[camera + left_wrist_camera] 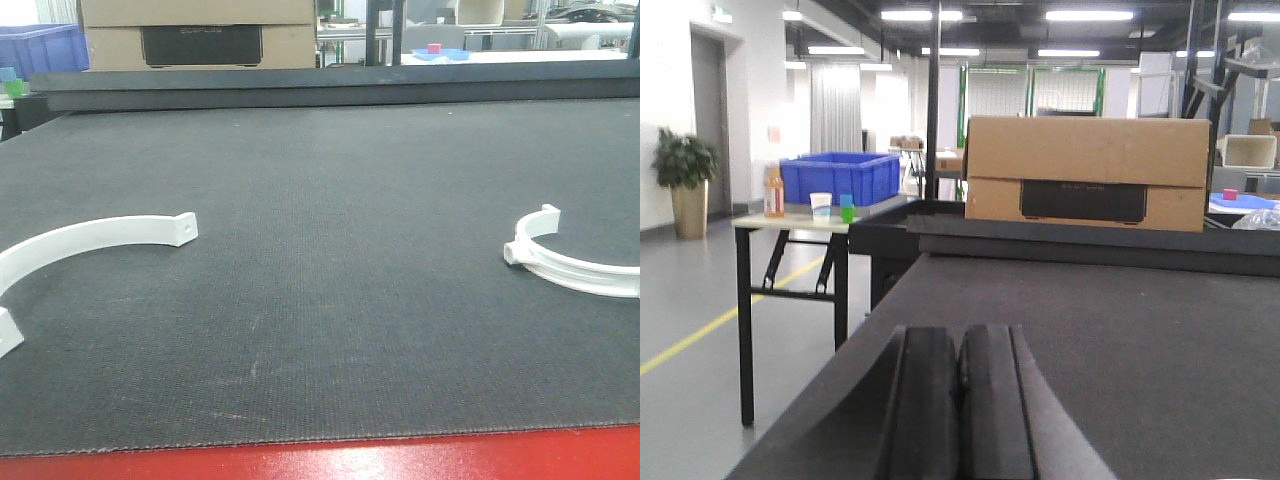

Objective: Grab PVC pipe and place in blue bin

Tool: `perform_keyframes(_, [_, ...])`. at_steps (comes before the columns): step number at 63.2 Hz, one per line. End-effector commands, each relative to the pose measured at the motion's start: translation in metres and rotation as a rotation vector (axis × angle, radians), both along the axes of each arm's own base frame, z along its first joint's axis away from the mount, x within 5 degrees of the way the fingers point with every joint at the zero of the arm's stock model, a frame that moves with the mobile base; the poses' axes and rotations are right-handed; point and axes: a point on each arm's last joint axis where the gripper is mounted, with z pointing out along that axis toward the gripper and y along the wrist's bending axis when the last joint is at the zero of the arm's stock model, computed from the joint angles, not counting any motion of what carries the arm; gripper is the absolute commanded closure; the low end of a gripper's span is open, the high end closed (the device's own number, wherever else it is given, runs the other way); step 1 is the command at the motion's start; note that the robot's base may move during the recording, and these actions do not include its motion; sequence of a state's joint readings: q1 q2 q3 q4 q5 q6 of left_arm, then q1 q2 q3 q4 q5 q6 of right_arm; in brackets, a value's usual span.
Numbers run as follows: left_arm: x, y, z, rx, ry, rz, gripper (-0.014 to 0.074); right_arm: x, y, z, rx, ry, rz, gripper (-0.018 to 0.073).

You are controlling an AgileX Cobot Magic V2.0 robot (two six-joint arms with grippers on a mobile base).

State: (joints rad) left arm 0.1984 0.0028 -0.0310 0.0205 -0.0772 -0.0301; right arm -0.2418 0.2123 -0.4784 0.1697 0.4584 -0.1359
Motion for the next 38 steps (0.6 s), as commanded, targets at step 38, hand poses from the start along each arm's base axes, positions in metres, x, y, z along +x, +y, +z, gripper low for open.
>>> perform_keyframes(38, [0.035,0.007,0.099,-0.092,0.293,-0.007,0.0707,0.076,-0.009,0.023,0.186,0.449,0.081,0.0728])
